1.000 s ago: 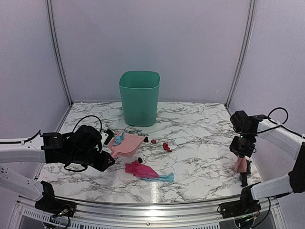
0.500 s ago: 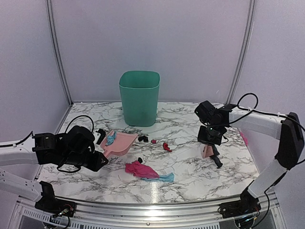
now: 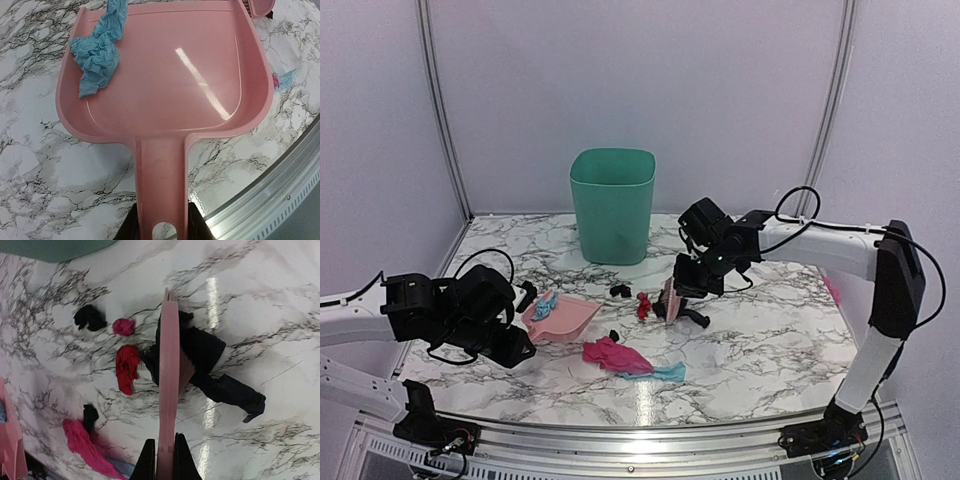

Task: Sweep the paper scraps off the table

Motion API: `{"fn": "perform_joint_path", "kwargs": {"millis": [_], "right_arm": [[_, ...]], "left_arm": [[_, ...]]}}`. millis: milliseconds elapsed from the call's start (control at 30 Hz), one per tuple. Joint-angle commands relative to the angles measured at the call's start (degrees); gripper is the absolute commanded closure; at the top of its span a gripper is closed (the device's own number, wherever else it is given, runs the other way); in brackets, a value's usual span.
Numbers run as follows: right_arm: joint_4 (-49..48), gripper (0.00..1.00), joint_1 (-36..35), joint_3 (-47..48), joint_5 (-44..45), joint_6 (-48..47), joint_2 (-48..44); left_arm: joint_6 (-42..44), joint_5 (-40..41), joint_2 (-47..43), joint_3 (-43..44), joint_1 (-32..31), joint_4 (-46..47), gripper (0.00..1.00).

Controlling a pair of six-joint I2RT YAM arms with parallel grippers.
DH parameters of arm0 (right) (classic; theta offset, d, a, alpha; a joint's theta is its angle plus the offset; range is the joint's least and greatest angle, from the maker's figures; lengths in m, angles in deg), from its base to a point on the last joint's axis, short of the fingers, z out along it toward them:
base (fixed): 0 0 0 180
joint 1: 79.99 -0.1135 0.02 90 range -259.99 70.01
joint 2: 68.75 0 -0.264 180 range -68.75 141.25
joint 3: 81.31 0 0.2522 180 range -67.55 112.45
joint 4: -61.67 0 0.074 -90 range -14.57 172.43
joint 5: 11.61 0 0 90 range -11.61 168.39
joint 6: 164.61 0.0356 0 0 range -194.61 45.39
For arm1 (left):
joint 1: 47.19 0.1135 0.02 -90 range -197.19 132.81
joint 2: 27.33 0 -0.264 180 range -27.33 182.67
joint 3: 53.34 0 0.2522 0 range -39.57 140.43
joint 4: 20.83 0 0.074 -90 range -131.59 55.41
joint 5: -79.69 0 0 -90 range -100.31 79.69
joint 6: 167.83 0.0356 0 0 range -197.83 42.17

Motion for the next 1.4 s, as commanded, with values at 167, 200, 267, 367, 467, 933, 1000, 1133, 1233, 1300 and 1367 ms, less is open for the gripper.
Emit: {"fn": "perform_joint_path", "kwargs": {"millis": [167, 200, 267, 367, 467, 933, 1000, 1133, 1233, 1300, 1367], "right_arm": [[5.7, 1.00, -2.4, 9.3, -5.9, -13.3, 1.7], [6.4, 1.00, -2.3, 9.7, -5.3, -14.8, 1.7], [7.1, 1.00, -2.2, 10.4, -5.3, -18.3, 1.8], [8.1, 1.00, -2.3, 11.6, -5.9, -23.0, 1.8], [8.2, 1.00, -2.1, 12.3, -5.6, -26.9, 0.7], [7.3, 1.00, 4.9, 5.1, -5.4, -29.3, -9.6], [8.7, 1.00, 5.0, 4.9, -2.5, -28.3, -9.0], [11.3, 1.00, 4.8, 4.1, -0.8, -25.6, -6.7], [12.6, 1.00, 4.3, 3.3, 2.1, -23.5, -6.5], [14.0, 1.00, 4.0, 3.1, 5.5, -22.3, -6.5], [14.5, 1.00, 3.4, 2.6, 7.5, -21.7, -6.2]], "left_arm": [[1.1, 2.0, 1.7, 3.4, -0.4, -6.2, 1.00], [1.1, 3.0, 2.5, 3.6, -0.4, -6.2, 1.00], [1.3, 5.3, 3.9, 4.2, -0.3, -6.1, 1.00], [1.6, 5.8, 6.2, 5.6, 0.0, -6.1, 1.00], [3.3, 5.9, 8.5, 7.8, 0.0, -6.4, 1.00], [9.5, 6.6, 9.9, 12.3, -2.1, -15.3, 1.00], [10.2, 8.1, 13.5, 13.7, -1.9, -15.7, 1.00], [12.1, 9.7, 20.8, 16.6, -0.3, -15.3, 1.00], [15.0, 9.6, 24.1, 18.1, 2.7, -15.2, 1.00], [16.9, 8.2, 24.9, 18.7, 5.3, -14.8, 1.00], [18.9, 7.0, 25.5, 19.0, 8.0, -13.9, 1.00]]}}
